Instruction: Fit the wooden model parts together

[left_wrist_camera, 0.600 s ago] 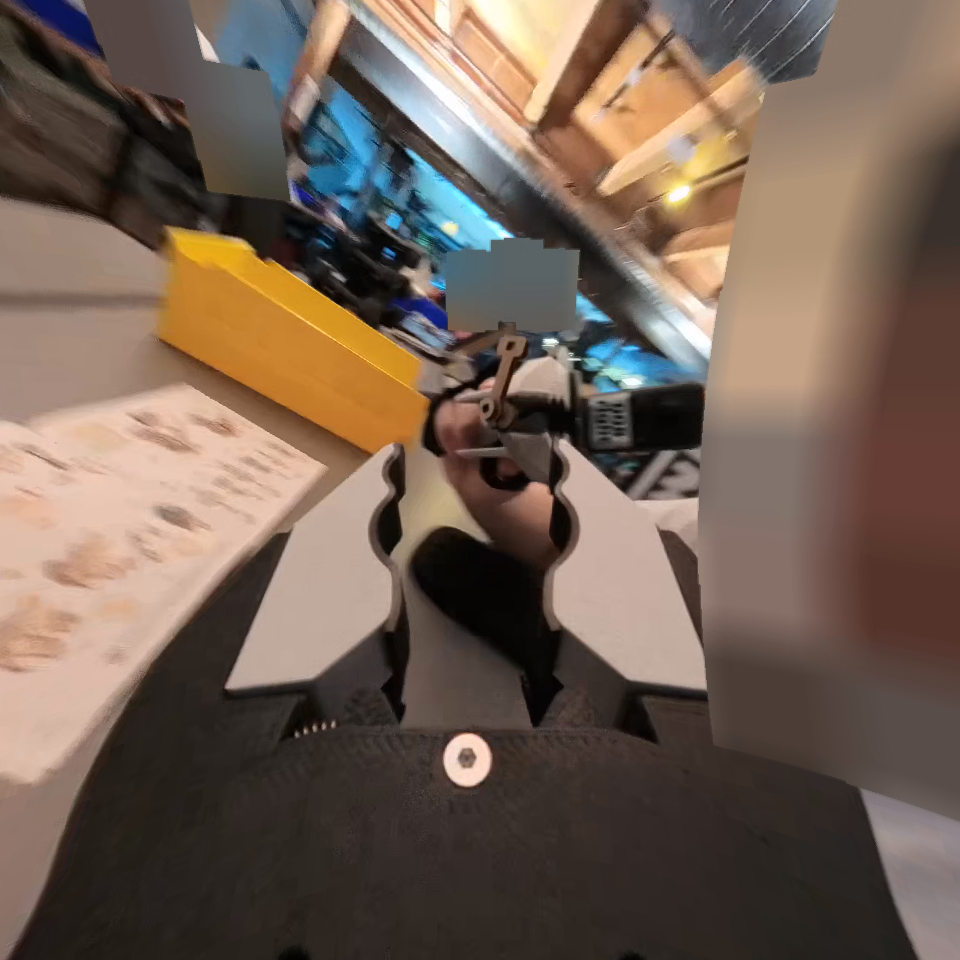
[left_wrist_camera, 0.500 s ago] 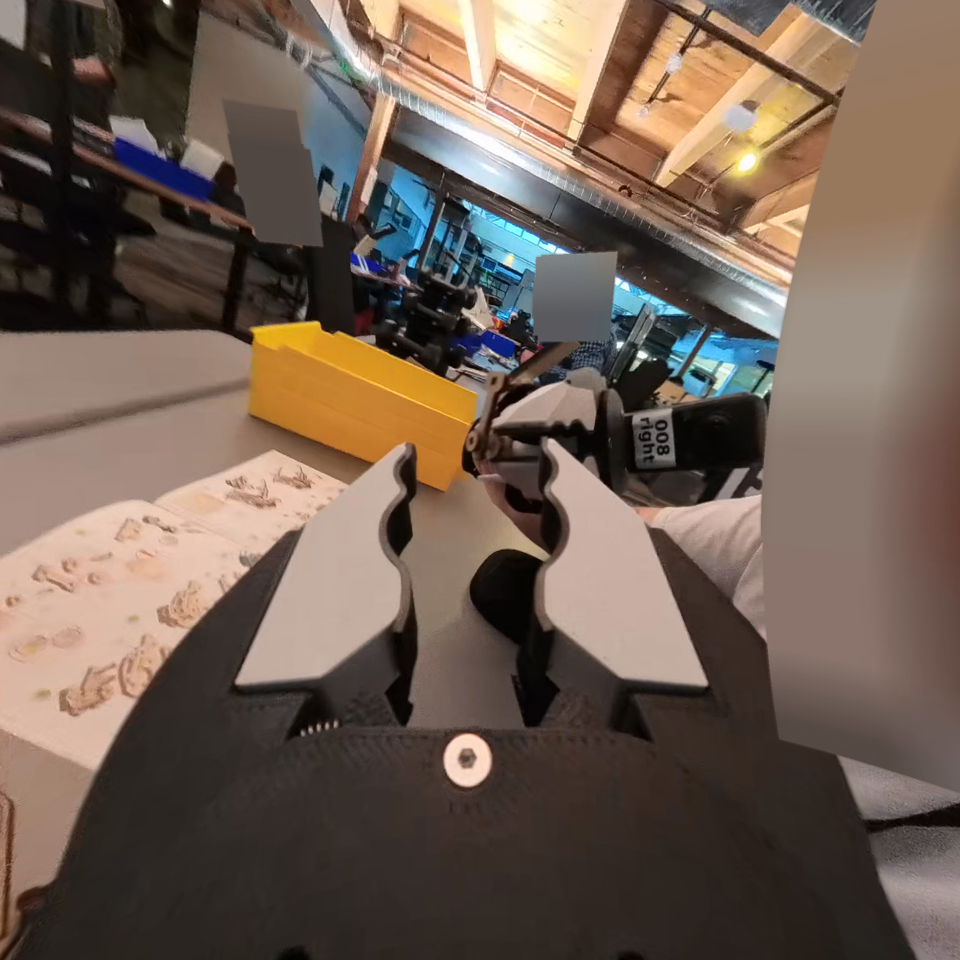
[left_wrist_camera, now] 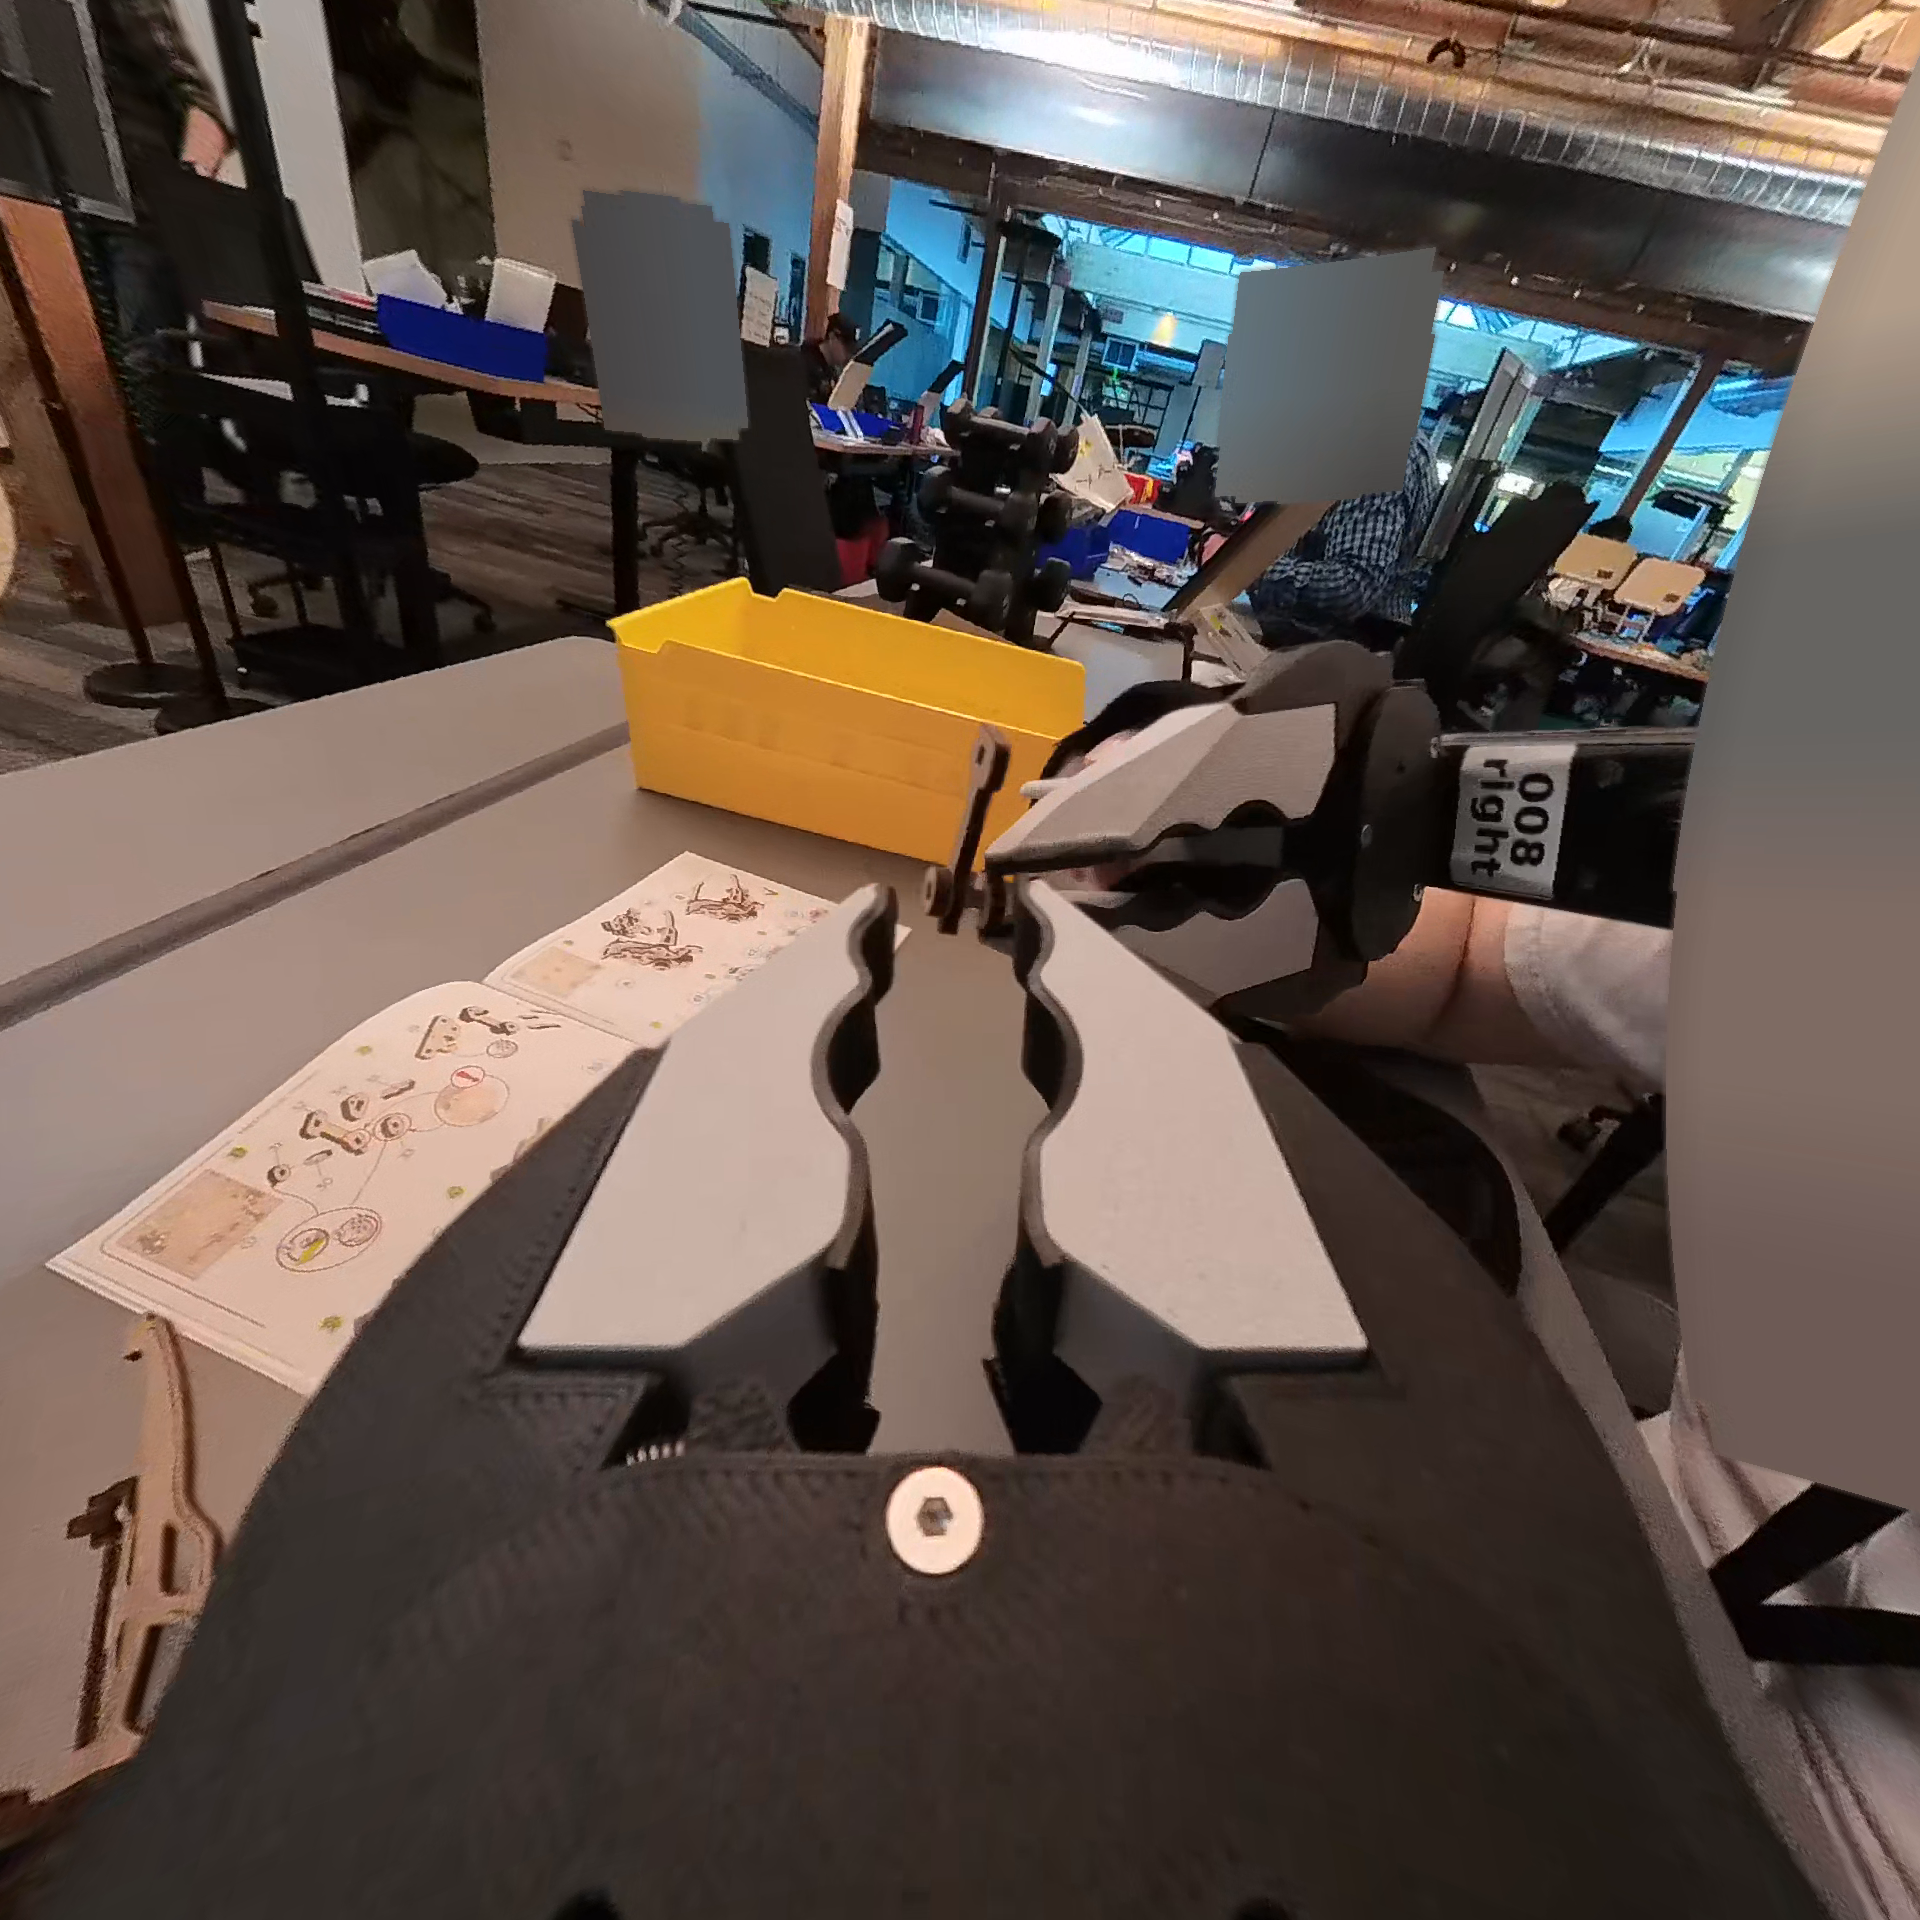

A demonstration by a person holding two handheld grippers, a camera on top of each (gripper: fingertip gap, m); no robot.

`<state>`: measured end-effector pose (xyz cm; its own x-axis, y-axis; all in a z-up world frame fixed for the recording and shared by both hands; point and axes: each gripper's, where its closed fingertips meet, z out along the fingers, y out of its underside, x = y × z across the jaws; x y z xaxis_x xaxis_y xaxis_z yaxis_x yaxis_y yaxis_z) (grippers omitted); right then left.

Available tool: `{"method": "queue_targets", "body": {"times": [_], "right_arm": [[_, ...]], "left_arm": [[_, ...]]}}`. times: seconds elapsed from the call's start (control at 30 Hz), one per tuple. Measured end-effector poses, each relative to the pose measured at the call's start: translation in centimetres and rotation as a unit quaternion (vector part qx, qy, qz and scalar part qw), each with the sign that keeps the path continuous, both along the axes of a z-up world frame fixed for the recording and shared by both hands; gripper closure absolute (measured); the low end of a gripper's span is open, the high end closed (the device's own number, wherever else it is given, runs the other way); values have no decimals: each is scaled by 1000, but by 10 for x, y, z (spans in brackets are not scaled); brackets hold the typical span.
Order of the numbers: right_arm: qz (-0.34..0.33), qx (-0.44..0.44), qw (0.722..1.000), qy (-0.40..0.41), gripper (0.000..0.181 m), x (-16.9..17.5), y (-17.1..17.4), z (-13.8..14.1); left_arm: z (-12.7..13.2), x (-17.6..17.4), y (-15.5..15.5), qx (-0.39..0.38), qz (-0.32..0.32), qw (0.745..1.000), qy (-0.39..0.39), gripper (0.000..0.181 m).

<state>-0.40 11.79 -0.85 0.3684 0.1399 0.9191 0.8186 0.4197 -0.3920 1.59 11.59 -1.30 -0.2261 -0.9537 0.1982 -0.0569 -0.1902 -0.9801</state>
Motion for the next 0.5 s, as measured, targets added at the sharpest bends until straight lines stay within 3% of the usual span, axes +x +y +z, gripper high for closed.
{"method": "queue_targets", "body": {"times": [0.37,0.5], "right_arm": [[8,13,1000,18,173,-3,-2,5],[30,-11,998,49,168,2,-4,9]], "left_arm": [[6,-5,-2,49,5,998,-25,170],[14,-11,2,18,-4,999,-46,170]]}}
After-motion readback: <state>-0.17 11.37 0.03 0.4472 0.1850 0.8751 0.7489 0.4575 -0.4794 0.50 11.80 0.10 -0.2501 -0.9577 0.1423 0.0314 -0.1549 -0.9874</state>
